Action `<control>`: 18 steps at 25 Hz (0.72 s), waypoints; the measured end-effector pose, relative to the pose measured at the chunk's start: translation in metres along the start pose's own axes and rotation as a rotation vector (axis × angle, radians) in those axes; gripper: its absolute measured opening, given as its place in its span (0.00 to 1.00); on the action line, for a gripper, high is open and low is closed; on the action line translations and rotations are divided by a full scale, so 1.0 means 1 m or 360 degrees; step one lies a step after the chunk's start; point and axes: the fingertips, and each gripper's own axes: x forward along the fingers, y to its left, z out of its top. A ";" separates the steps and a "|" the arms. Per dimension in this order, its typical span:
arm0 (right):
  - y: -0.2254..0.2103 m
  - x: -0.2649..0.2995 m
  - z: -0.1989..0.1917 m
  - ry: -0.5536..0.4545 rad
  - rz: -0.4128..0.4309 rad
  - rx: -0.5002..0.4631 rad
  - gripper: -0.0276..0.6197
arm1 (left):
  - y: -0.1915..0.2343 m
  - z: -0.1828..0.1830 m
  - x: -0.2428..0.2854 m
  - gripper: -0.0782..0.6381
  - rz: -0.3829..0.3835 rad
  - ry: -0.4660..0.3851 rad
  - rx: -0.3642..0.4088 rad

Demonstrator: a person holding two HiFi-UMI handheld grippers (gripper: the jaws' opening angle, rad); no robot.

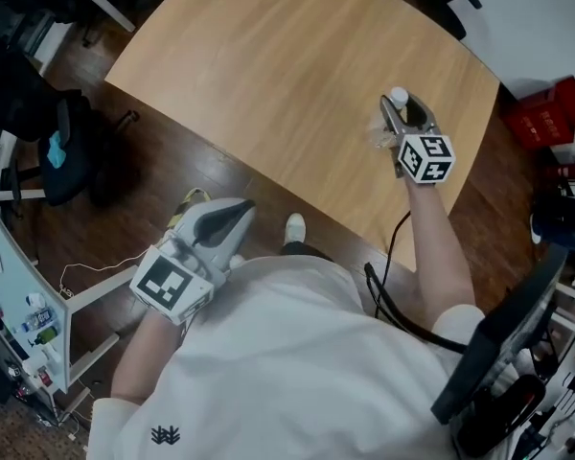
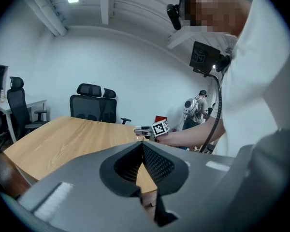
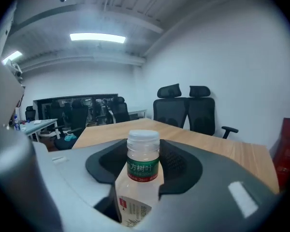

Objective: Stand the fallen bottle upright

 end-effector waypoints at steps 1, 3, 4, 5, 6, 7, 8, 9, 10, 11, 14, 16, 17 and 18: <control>-0.001 -0.007 -0.003 -0.0041 -0.0045 0.0003 0.36 | -0.002 0.001 0.002 0.11 -0.0014 0.0006 0.0007; 0.001 -0.019 -0.007 -0.0102 -0.0126 0.0011 0.36 | -0.005 0.003 0.004 0.11 -0.0034 0.0015 0.0024; 0.004 -0.024 -0.008 -0.0119 -0.0148 0.0000 0.36 | -0.006 0.003 0.003 0.11 -0.0039 0.0020 0.0031; 0.008 -0.028 -0.009 -0.0127 -0.0158 -0.0018 0.36 | -0.006 0.003 0.002 0.11 -0.0041 0.0023 0.0036; 0.013 -0.030 -0.010 -0.0130 -0.0163 -0.0038 0.36 | -0.007 0.003 0.000 0.11 -0.0041 0.0027 0.0038; 0.017 -0.033 -0.011 -0.0130 -0.0168 -0.0056 0.36 | -0.007 0.003 -0.001 0.11 -0.0041 0.0030 0.0040; 0.020 -0.035 -0.013 -0.0130 -0.0177 -0.0070 0.36 | -0.007 0.003 -0.002 0.11 -0.0041 0.0033 0.0044; 0.022 -0.037 -0.014 -0.0129 -0.0190 -0.0084 0.36 | -0.008 0.003 -0.003 0.11 -0.0043 0.0036 0.0050; 0.023 -0.039 -0.016 -0.0128 -0.0205 -0.0096 0.37 | -0.008 0.003 -0.003 0.11 -0.0045 0.0038 0.0055; 0.024 -0.041 -0.018 -0.0125 -0.0218 -0.0103 0.37 | -0.009 0.003 -0.004 0.11 -0.0048 0.0039 0.0060; 0.023 -0.042 -0.025 -0.0106 -0.0227 -0.0096 0.37 | -0.012 0.003 -0.007 0.11 -0.0050 0.0035 0.0077; 0.025 -0.042 -0.028 -0.0095 -0.0208 -0.0080 0.39 | -0.012 0.002 -0.012 0.11 -0.0042 0.0034 0.0083; 0.026 -0.042 -0.029 -0.0091 -0.0203 -0.0075 0.42 | -0.013 0.001 -0.015 0.11 -0.0038 0.0034 0.0085; 0.025 -0.042 -0.029 -0.0089 -0.0206 -0.0069 0.44 | -0.013 0.000 -0.018 0.11 -0.0037 0.0030 0.0089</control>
